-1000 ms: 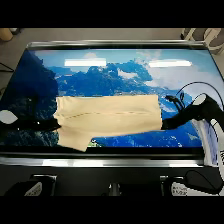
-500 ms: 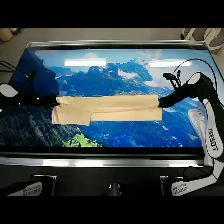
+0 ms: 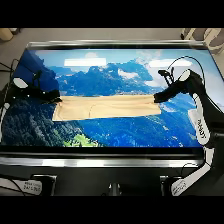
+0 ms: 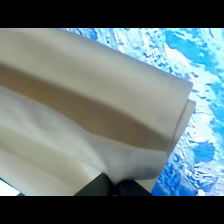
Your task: Fold the shirts.
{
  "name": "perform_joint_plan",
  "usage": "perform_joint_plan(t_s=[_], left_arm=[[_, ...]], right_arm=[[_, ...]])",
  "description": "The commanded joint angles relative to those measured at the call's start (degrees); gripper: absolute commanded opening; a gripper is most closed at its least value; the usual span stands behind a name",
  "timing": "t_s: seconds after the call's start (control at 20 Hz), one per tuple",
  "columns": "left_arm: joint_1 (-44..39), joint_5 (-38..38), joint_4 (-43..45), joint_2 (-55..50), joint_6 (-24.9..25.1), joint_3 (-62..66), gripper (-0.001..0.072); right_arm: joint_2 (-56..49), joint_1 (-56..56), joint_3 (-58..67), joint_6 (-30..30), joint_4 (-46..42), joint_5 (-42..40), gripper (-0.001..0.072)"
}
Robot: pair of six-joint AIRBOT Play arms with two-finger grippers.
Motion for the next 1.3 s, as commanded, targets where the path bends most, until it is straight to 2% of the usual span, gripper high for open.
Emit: perform_joint_plan(t_s=[0.0,0.05,0.1,0.15,0.2,0.25,0.3,0.4,0.5,0.65,0.8,1.05,1.1,1.15,1.2,1.25], left_arm=[[-0.7,-2.6,-0.3,-3.9,-0.2,0.6,0.0028],[-0.5,-3.4,-0.3,-3.8,-0.2,0.6,0.0067],[-0.1,-4.5,-0.2,-3.7,-0.2,1.0,0.0219],[0.4,-5.8,-0.3,-3.6,-0.1,1.8,0.0398],[1.1,-7.4,-0.3,-3.4,0.1,3.0,0.0461],[1.9,-9.0,-0.3,-3.1,0.3,4.2,0.0461],[2.5,-10.3,-0.3,-2.4,0.3,5.3,0.0461],[2.9,-11.1,-0.3,-0.4,0.3,6.3,0.0461],[2.3,-11.1,-0.3,2.3,0.3,6.3,0.0461],[0.3,-11.1,-0.3,5.4,0.3,6.3,0.0461],[-2.3,-11.1,-0.3,7.5,0.3,6.3,0.0460],[-7.1,-9.9,-0.3,7.8,0.3,6.3,0.0460],[-8.3,-8.9,-0.3,7.8,0.3,6.3,0.0460],[-9.6,-7.6,-0.3,7.6,0.3,6.3,0.0459],[-11.1,-6.2,-0.3,7.3,0.3,6.3,0.0438],[-12.8,-4.5,-0.3,6.5,0.3,6.3,0.0270]], right_arm=[[-2.4,1.7,0.5,0.2,-0.7,2.2,0.0017],[-2.1,1.6,0.7,0.2,-0.6,2.4,0.0018],[-1.4,1.4,0.9,0.2,-0.7,2.9,0.0060],[-0.5,0.7,1.3,0.2,-0.5,4.2,0.0298],[0.4,-0.6,1.9,-0.5,-0.4,6.2,0.0529],[1.3,-2.4,2.4,-1.4,-0.4,7.9,0.0586],[2.1,-4.6,2.5,-1.5,-0.1,8.9,0.0638],[2.2,-9.4,2.4,-1.2,4.5,10.2,0.0675],[0.7,-12.9,1.4,1.2,10.7,8.8,0.0683],[-3.2,-13.2,0.4,3.1,12.8,7.5,0.0696],[-7.1,-13.0,0.4,3.1,20.6,7.0,0.0694],[-8.6,-8.1,0.4,3.3,19.3,4.9,0.0660],[-8.6,-6.9,0.4,3.2,18.8,4.2,0.0513],[-8.6,-6.1,0.6,3.2,19.4,4.7,0.0280],[-8.2,-6.1,0.7,3.2,21.2,5.9,0.0015],[-7.5,-6.3,0.7,2.0,23.6,7.3,0.0018]])
